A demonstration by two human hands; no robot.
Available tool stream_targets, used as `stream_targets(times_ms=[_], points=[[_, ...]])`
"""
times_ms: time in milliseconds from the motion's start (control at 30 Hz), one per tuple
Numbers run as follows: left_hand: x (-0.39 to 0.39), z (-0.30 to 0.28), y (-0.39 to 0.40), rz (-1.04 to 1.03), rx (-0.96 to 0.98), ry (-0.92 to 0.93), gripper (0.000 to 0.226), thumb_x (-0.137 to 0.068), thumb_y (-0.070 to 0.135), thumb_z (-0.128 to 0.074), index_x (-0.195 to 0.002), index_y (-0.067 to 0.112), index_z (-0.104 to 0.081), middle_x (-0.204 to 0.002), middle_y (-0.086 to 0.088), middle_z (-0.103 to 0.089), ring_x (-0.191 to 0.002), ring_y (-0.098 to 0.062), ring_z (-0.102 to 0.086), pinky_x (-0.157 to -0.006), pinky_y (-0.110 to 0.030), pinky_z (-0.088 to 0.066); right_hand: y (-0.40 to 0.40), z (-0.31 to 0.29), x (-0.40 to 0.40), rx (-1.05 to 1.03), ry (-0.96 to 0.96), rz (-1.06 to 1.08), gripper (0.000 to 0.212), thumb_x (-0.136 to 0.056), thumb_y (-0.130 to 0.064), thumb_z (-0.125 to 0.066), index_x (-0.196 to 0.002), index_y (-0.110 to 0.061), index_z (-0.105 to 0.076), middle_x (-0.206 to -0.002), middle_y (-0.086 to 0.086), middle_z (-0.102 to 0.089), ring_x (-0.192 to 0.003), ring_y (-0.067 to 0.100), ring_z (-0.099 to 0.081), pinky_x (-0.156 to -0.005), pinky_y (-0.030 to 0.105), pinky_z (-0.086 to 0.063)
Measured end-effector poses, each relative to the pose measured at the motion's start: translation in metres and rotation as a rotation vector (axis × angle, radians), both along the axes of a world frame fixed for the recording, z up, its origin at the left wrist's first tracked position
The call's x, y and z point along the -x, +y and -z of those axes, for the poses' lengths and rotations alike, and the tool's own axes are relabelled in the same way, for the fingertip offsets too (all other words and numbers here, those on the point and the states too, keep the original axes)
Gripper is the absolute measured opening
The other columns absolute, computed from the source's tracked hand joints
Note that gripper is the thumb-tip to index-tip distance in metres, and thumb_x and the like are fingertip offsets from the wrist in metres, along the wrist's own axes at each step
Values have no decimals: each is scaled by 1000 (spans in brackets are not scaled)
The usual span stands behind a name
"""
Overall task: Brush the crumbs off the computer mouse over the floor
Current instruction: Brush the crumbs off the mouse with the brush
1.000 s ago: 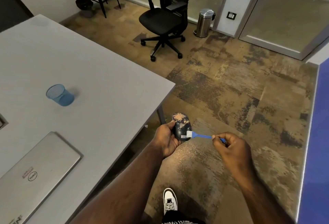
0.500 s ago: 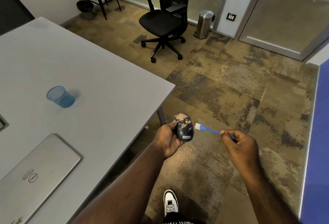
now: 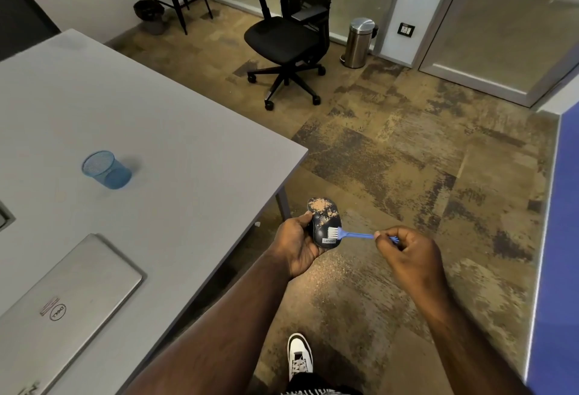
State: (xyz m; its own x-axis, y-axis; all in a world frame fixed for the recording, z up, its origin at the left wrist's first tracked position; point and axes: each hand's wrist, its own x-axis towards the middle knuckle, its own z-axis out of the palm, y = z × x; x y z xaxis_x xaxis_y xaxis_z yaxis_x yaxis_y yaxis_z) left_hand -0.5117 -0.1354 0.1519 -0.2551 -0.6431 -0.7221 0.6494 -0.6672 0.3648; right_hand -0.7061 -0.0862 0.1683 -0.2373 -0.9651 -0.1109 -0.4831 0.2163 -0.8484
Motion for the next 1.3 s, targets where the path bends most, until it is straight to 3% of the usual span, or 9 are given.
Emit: stream_targets(times_ms=[133,267,400,533,633,900,1100,1200,1300], points=[[-3,1,0,7,-4,33,43,-103,21,-29,-138,-2,-42,-139,-24,-51,-130,-37,-49,-110,-49,-38,-6,-1,11,32,34,119,15,-89,-25,-68,-74,-20,-70,-41,-16,-51,-30,3,-37,-30,16,-25],[-3,-1,1,-1,10,31,41,-104,20,-29,-134,-2,-46,-118,-19,-63,-109,-31,-61,-103,-47,-42,0,-5,8,28,43,30,13,-87,-23,-69,-75,-23,-71,-40,-12,-51,-30,2,-38,-30,15,-26],[-2,-3,3,15,6,29,35,-103,20,-31,-125,0,-49,-127,-22,-58,-122,-35,-55,-102,-48,-43,-5,-12,16,49,49,145,14,-89,-21,-68,-76,-21,-70,-40,-11,-52,-29,2,-39,-28,15,-25],[2,-2,3,7,12,31,35,-103,20,-31,-117,-2,-54,-109,-20,-65,-98,-29,-63,-95,-45,-48,3,-19,-4,61,-155,-52,15,-88,-16,-69,-74,-19,-71,-41,-13,-49,-32,0,-33,-33,13,-24],[7,-2,2,32,15,-6,37,-104,22,-30,-108,-2,-59,-103,-19,-66,-92,-28,-64,-87,-43,-51,6,-15,-17,71,-62,-157,12,-88,-18,-71,-76,-22,-72,-45,-14,-52,-35,0,-36,-35,15,-26],[6,-4,6,36,22,23,33,-103,18,-33,-125,1,-50,-123,-19,-60,-105,-29,-62,-95,-45,-48,-15,-9,12,65,175,185,15,-90,-27,-66,-87,-15,-74,-46,-9,-52,-31,4,-43,-28,14,-27],[5,-2,5,35,21,29,32,-103,19,-32,-113,1,-56,-114,-19,-64,-104,-29,-62,-98,-45,-47,-4,-16,5,49,-107,3,15,-88,-20,-69,-73,-19,-71,-39,-13,-48,-31,1,-33,-32,14,-25],[6,-2,5,53,27,19,35,-103,21,-31,-110,0,-58,-113,-19,-65,-102,-29,-63,-93,-43,-50,-2,-11,-1,22,-46,-28,12,-88,-19,-69,-76,-19,-73,-38,-13,-49,-30,1,-34,-32,15,-25],[5,-1,4,53,28,23,34,-103,21,-31,-115,2,-56,-118,-18,-63,-112,-31,-60,-105,-47,-43,-10,-8,12,37,59,131,11,-90,-23,-68,-80,-20,-72,-38,-18,-51,-29,2,-37,-29,17,-26]])
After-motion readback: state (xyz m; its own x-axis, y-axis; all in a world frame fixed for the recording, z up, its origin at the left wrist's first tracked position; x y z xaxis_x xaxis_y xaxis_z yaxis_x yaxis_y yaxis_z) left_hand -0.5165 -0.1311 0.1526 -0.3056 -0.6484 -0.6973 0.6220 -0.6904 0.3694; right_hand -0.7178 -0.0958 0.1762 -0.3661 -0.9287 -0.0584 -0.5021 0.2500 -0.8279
